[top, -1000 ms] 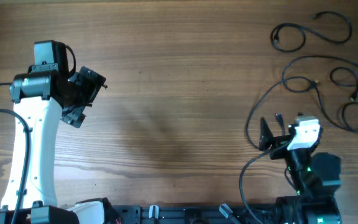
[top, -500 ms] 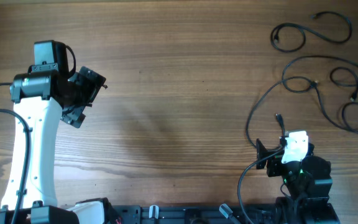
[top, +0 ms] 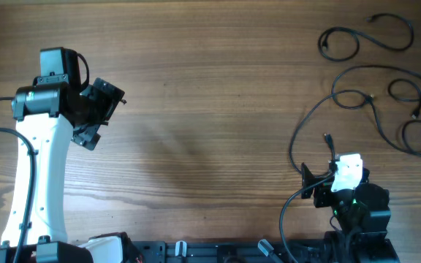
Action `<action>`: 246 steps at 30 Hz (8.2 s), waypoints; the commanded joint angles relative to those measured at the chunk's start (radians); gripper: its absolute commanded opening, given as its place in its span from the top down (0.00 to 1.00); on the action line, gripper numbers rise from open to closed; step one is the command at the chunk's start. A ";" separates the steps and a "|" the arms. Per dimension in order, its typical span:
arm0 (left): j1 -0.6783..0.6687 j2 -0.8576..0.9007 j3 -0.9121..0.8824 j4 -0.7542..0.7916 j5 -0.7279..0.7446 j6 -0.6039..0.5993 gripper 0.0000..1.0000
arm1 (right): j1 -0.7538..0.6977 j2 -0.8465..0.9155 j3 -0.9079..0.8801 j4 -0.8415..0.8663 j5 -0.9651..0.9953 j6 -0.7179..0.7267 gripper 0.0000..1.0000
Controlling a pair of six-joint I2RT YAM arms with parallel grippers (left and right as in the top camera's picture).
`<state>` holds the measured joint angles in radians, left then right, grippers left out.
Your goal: Untangle cables
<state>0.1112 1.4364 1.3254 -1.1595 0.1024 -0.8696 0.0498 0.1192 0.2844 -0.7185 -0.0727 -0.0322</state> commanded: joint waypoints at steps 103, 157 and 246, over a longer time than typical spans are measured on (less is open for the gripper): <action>0.003 0.006 0.002 0.000 0.001 -0.002 0.00 | -0.028 -0.112 -0.279 0.721 0.056 -0.044 0.00; -0.145 -1.345 -1.150 0.829 0.039 0.790 0.00 | -0.028 -0.112 -0.279 0.721 0.056 -0.044 0.00; -0.123 -1.425 -1.320 1.085 -0.085 0.915 0.00 | -0.028 -0.113 -0.279 0.721 0.057 -0.046 0.00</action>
<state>-0.0101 0.0147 0.0177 -0.0780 0.0235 0.0254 0.0273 0.0135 0.0063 -0.0002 0.0002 -0.0589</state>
